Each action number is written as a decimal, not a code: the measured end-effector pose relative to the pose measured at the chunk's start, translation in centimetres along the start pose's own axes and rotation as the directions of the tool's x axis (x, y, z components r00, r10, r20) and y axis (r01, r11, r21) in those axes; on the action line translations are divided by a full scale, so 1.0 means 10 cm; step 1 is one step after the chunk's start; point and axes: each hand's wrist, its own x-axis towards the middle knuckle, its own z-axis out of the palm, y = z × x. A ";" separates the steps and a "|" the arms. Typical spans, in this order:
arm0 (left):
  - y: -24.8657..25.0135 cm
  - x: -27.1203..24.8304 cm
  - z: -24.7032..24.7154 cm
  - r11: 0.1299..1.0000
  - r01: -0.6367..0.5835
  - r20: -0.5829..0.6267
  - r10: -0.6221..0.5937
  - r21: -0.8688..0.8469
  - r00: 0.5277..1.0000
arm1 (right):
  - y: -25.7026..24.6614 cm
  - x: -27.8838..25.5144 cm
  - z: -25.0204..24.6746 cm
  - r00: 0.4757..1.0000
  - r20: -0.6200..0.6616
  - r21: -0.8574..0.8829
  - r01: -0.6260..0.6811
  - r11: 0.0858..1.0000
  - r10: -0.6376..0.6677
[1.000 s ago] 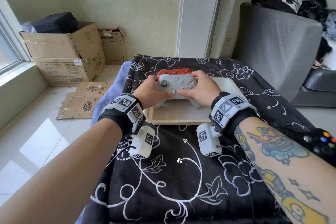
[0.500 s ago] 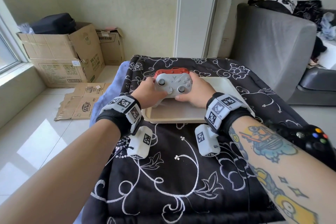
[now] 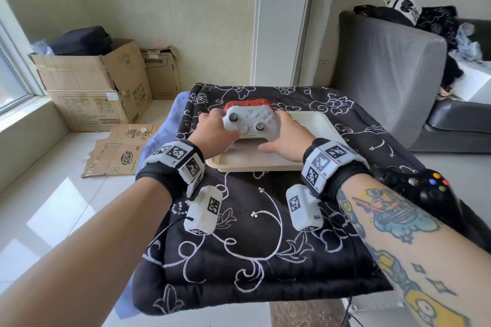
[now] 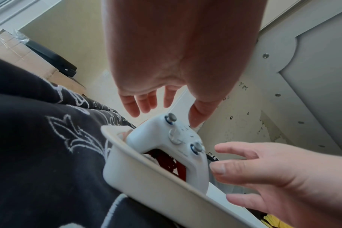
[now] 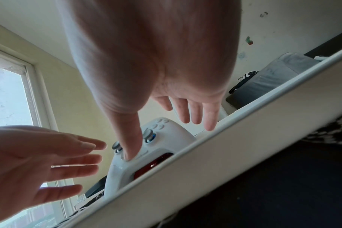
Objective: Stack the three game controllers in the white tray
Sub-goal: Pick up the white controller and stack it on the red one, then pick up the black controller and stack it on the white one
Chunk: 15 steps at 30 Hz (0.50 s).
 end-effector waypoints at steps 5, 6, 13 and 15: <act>0.10 -0.20 -0.01 0.998 -0.060 -0.011 0.060 -0.018 0.998 | -0.01 -0.28 -0.12 0.999 -0.038 -0.003 -0.008 1.000 0.008; 0.13 -0.26 0.01 0.997 -0.075 -0.014 0.074 -0.023 0.997 | -0.01 -0.35 -0.15 0.999 -0.046 0.005 -0.007 1.000 0.008; 0.46 -0.73 0.12 0.985 -0.156 -0.066 0.151 -0.072 0.986 | 0.19 -0.99 -0.41 0.986 -0.168 0.099 0.028 0.995 -0.011; 0.59 -0.86 0.20 0.977 -0.190 -0.055 0.186 -0.095 0.981 | 0.31 -1.17 -0.50 0.972 -0.235 0.111 0.021 0.994 0.005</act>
